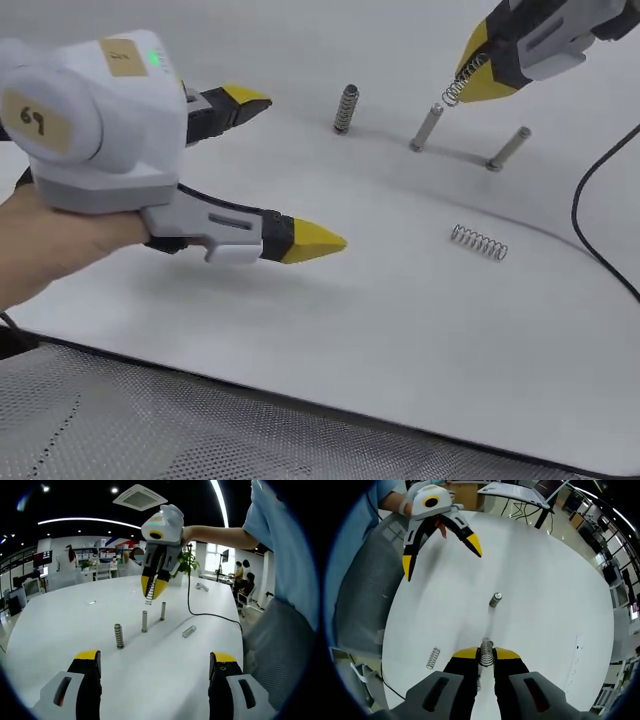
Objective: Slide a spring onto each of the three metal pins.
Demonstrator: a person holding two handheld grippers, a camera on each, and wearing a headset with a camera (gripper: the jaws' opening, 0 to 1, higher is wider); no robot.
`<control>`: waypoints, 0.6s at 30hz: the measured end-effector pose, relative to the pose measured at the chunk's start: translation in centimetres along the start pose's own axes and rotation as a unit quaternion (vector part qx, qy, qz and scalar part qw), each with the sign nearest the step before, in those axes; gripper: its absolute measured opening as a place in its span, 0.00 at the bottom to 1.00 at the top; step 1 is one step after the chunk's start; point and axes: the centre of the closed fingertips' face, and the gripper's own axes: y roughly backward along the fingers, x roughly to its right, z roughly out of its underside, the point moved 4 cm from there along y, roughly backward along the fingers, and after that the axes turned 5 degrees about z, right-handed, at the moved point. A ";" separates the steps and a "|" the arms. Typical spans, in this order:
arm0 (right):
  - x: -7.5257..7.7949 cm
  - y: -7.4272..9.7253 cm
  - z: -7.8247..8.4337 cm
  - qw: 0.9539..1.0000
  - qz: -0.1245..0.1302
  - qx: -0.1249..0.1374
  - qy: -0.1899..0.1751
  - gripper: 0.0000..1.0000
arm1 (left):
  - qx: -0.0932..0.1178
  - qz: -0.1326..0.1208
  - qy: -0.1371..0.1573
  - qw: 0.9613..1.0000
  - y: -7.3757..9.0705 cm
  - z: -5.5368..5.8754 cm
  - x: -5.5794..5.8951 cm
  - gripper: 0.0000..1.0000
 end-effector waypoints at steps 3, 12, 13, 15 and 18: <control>0.1 -0.3 0.0 1.000 -0.003 -0.003 0.004 0.08 | 0.000 0.000 0.001 1.000 0.0 0.0 0.0 0.86; 0.4 -1.0 0.2 1.000 -0.009 -0.014 0.010 0.08 | 0.000 0.003 0.002 1.000 0.0 0.1 0.1 0.85; 0.4 -1.1 0.2 1.000 -0.010 -0.014 0.010 0.08 | -0.001 0.003 0.002 1.000 0.0 0.1 0.1 0.85; 0.2 -1.3 0.2 1.000 -0.016 -0.014 0.008 0.08 | -0.002 0.003 0.003 1.000 0.0 0.2 0.1 0.85; 0.1 -1.5 0.3 1.000 -0.016 -0.018 0.012 0.08 | -0.001 0.002 0.004 1.000 0.1 0.2 0.0 0.85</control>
